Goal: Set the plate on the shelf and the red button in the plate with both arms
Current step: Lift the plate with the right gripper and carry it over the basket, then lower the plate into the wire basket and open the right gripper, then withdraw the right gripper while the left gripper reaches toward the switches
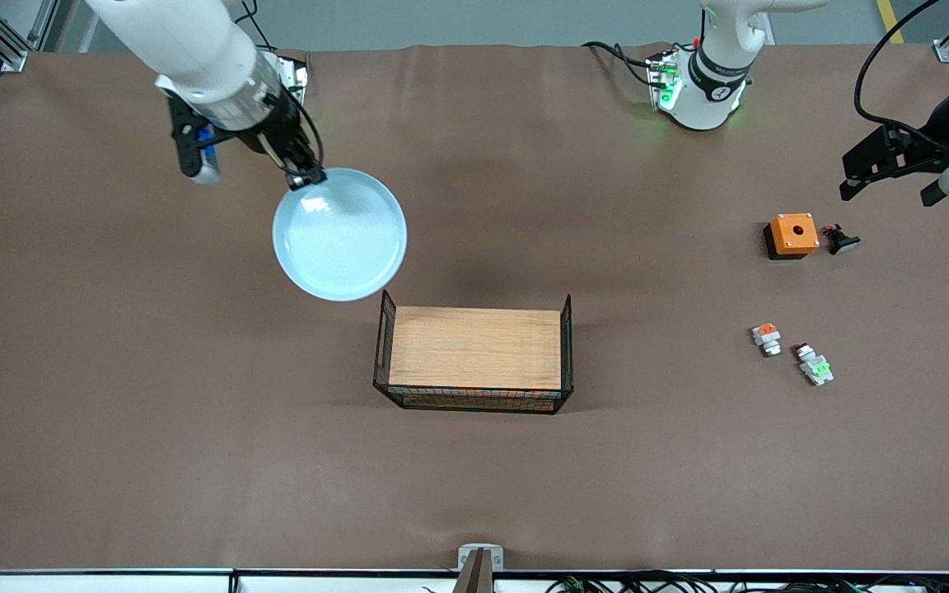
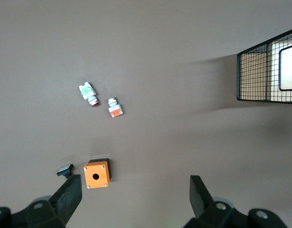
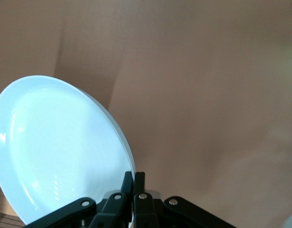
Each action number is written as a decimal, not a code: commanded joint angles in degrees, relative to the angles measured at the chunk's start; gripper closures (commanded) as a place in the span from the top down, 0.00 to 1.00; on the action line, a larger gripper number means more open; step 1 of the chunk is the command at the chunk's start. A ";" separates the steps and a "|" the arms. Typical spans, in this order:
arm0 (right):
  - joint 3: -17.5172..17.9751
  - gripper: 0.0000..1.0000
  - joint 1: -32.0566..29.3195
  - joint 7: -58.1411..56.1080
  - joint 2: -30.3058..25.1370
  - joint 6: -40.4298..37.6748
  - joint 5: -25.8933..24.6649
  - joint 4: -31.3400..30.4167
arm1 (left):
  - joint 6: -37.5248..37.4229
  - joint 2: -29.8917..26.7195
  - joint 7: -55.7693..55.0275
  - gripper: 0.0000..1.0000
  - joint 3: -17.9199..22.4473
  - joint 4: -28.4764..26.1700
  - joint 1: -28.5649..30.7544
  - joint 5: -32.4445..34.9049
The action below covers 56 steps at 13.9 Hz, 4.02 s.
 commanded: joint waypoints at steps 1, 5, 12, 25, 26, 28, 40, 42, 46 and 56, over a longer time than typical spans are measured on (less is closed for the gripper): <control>-0.93 0.03 3.09 12.13 8.16 1.60 0.37 8.08 | 0.33 0.00 -0.13 1.00 -0.02 0.01 0.31 -1.07; -1.02 0.03 7.31 19.62 17.93 2.83 -1.38 16.43 | 0.33 0.00 -0.13 1.00 -0.02 -0.25 0.22 -0.98; -1.11 0.03 9.34 20.43 26.20 6.60 -2.17 24.01 | 0.33 0.09 -0.13 1.00 -0.10 -0.43 0.04 -0.98; -1.02 0.04 10.22 20.08 33.15 12.85 -4.46 23.66 | 0.33 0.09 -0.13 1.00 -0.37 -0.70 -0.05 -0.98; -1.02 0.05 10.22 19.99 33.33 12.94 -4.46 23.66 | 0.33 0.09 -0.13 1.00 -0.37 -0.70 -0.05 -0.98; -1.02 0.07 10.22 19.72 34.38 13.03 -4.46 23.66 | 0.33 0.09 -0.13 1.00 -0.37 -0.70 -0.05 -0.98; -1.20 0.99 9.16 19.90 33.77 14.18 -4.38 24.01 | 0.33 4.82 0.39 1.00 -0.45 0.09 -0.49 -0.98; -1.46 1.00 9.08 19.81 33.42 11.99 -4.38 24.54 | 0.50 5.71 -0.65 1.00 -0.63 0.10 -0.75 -0.72; -1.46 1.00 5.92 13.17 26.67 -1.52 -3.76 27.88 | 4.62 8.26 -1.28 1.00 -0.54 0.53 -0.23 -1.33; -1.55 1.00 -15.23 -34.97 8.20 -28.61 -3.32 27.44 | 5.86 15.10 -2.16 1.00 -0.02 0.54 0.31 -5.29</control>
